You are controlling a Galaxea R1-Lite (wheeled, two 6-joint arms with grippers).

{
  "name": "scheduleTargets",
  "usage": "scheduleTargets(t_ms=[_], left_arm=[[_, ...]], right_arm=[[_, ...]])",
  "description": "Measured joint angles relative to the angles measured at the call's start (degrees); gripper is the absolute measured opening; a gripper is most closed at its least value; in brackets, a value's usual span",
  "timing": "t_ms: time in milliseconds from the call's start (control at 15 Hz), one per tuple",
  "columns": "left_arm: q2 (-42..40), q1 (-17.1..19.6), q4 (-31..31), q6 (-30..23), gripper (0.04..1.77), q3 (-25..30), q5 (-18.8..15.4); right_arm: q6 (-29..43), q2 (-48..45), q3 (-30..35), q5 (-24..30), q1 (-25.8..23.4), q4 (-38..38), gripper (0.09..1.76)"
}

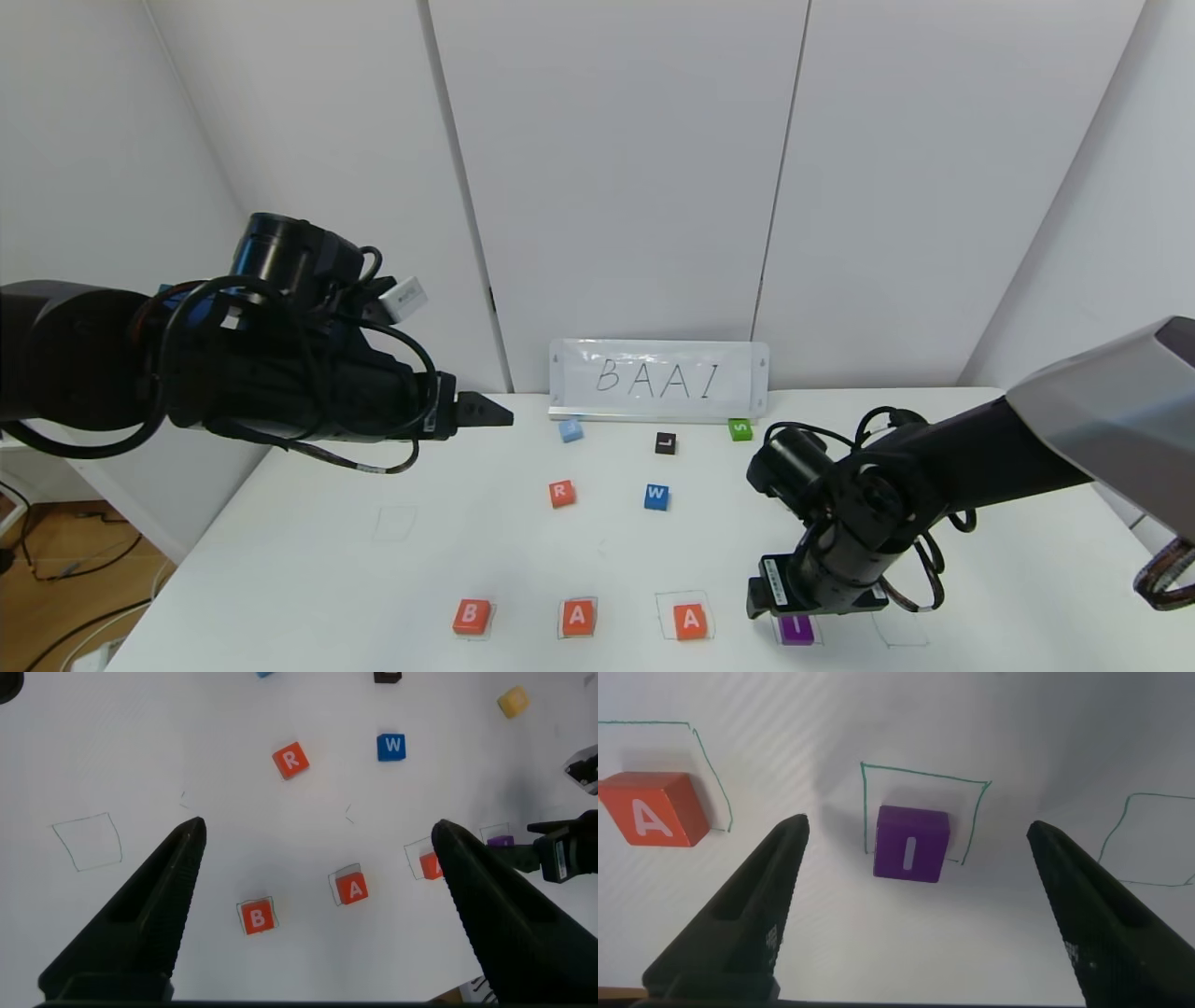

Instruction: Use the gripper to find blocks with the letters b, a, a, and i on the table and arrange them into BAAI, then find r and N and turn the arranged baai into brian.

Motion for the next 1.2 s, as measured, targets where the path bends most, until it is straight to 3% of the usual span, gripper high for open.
scheduleTargets(t_ms=[933, 1200], left_arm=[[-1.5, -0.4, 0.0, 0.0, 1.72, 0.4, 0.7], [-5.5, -1.9, 0.5, 0.1, 1.72, 2.4, 3.2]], right_arm=[[-6.0, -13.5, 3.8, -0.2, -2.6, 0.2, 1.70], [-6.0, -19.1, 5.9, -0.4, -2.3, 0.3, 1.70]])
